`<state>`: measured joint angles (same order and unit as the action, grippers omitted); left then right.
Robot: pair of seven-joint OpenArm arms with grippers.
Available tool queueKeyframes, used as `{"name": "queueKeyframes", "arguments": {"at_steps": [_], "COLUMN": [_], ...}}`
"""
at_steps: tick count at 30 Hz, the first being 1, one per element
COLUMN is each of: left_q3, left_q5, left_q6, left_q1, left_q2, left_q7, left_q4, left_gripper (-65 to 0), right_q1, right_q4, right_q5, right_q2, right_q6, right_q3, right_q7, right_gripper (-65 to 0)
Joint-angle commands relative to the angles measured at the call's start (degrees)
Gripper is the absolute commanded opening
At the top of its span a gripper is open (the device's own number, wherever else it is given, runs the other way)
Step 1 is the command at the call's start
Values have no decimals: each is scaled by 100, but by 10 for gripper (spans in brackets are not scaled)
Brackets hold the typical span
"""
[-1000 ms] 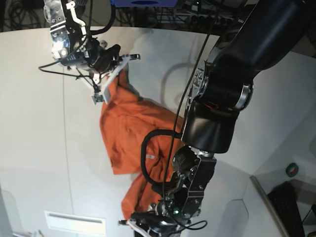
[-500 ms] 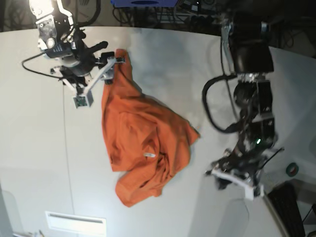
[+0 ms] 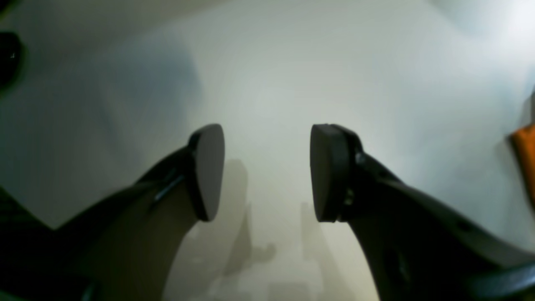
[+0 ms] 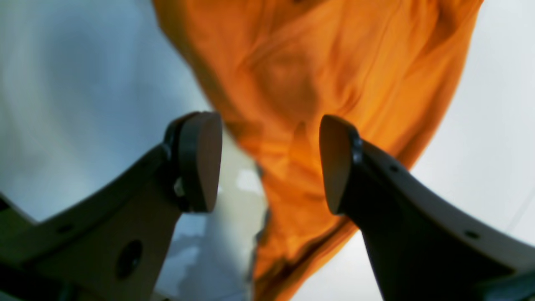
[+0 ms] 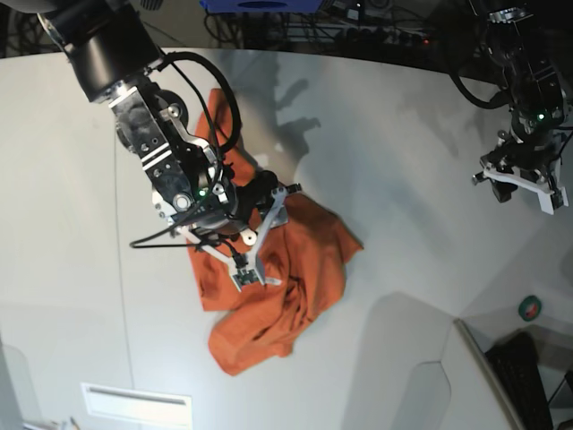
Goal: Layout the t-shirt on the table in an organized manner, then fold the t-shirt properly
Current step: 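Drag the shirt with the right gripper and release it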
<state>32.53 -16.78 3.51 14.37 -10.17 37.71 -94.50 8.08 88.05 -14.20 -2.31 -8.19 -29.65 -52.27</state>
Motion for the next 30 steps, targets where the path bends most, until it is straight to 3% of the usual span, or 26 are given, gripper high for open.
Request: {"name": "queueKeyframes", "arguments": {"at_steps": [1,4,8,13,19,20,22,25,30], "left_q3": [153,391,435,435,399,399,399,399,399], "left_q5": [-32,-32,-32,-32,-32,-32,-32,-32,-32], "left_q6": [155,339,339,339,339,339,339,339,339], "left_q1": [62,202,308,290,273,264,255,246,246], "left_q2": [-59,-51,-51,72,108,108,116,108,99], "left_q7": [-119,-119,-101,-84,-84,-84,-84,-84,-84], "left_q4": [-84,-84,-128,-137,-93,-93,-84,-93,-84], "left_gripper": [-329,-250,-142,-140,-140,-140,-140,-140,-140], "right_q1": [120,261,524,709,682,674,709,718,603], "right_q4": [43,-176,-634,-1179,-1398,-1416,-1434,-1416,-792], "right_q5": [-27,-27,-27,-27,-27,-27,-27,-27,-27], "right_q2": [94,103,103,103,103,103,103,103,59], "right_q6": [-12,-12,-12,-3,5,5,5,-3,-12], "right_q3": [-64,-72,-72,-81,-81,-81,-81,-29,358], "right_q7": [89,133,159,581,616,625,669,766,555], "right_gripper": [-281,-201,-185,-197,-209,-237,-360,-647,-650]}}
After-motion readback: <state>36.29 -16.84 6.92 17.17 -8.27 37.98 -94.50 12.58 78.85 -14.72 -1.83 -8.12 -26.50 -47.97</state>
